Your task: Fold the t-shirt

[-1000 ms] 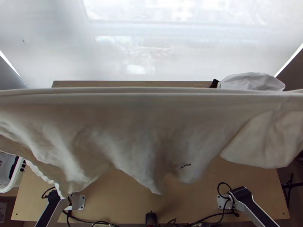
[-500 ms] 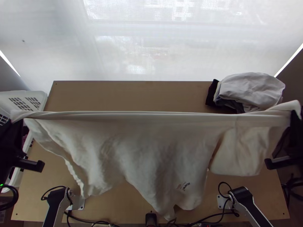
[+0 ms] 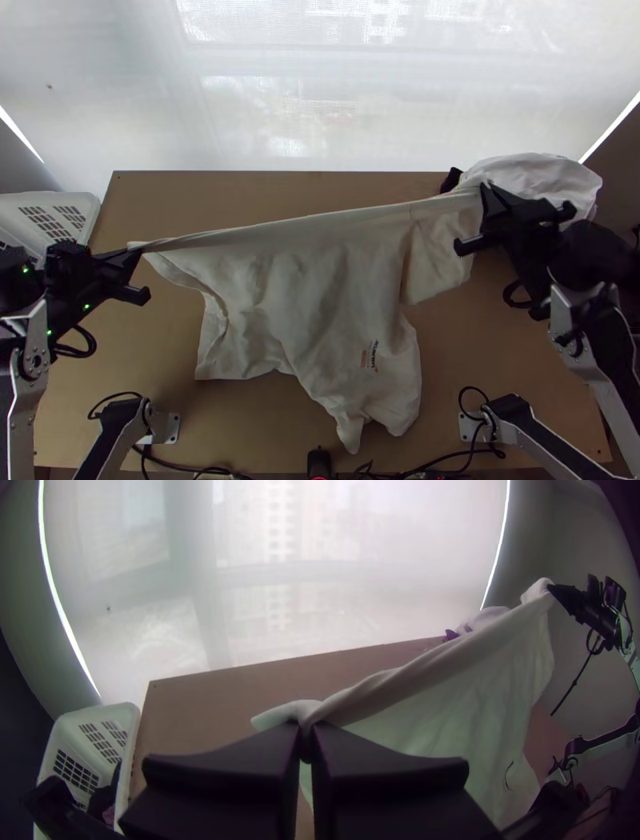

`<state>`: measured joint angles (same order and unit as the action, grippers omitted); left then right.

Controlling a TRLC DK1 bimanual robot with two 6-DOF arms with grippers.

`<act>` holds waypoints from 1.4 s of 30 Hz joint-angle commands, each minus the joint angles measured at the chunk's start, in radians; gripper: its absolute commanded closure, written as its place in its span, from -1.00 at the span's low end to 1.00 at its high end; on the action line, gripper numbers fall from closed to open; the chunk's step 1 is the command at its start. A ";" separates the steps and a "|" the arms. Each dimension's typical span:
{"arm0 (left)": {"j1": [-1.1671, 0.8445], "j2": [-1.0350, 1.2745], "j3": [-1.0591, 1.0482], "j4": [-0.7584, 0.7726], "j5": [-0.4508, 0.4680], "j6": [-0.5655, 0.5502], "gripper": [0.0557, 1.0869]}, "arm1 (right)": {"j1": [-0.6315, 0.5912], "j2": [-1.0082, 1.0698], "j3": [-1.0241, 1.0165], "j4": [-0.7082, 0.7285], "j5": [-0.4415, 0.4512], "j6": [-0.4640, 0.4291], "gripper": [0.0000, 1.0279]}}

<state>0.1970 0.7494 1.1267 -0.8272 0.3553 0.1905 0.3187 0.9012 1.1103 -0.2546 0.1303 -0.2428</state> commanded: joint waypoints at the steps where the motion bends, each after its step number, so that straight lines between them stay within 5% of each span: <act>1: -0.100 0.211 -0.099 0.161 -0.016 -0.046 0.93 | -0.007 0.288 0.003 0.133 -0.038 0.023 0.95; 15: -0.146 0.769 0.140 0.516 -0.138 -0.115 0.93 | -0.020 0.826 0.347 0.169 -0.069 0.068 0.95; 42: -0.145 1.352 0.519 0.671 -0.285 -0.094 0.93 | -0.013 1.467 0.935 0.158 -0.058 0.086 0.95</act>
<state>0.0544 1.9987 1.5818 -0.1688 0.0940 0.0906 0.2878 2.2639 1.9522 -0.0956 0.0654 -0.1604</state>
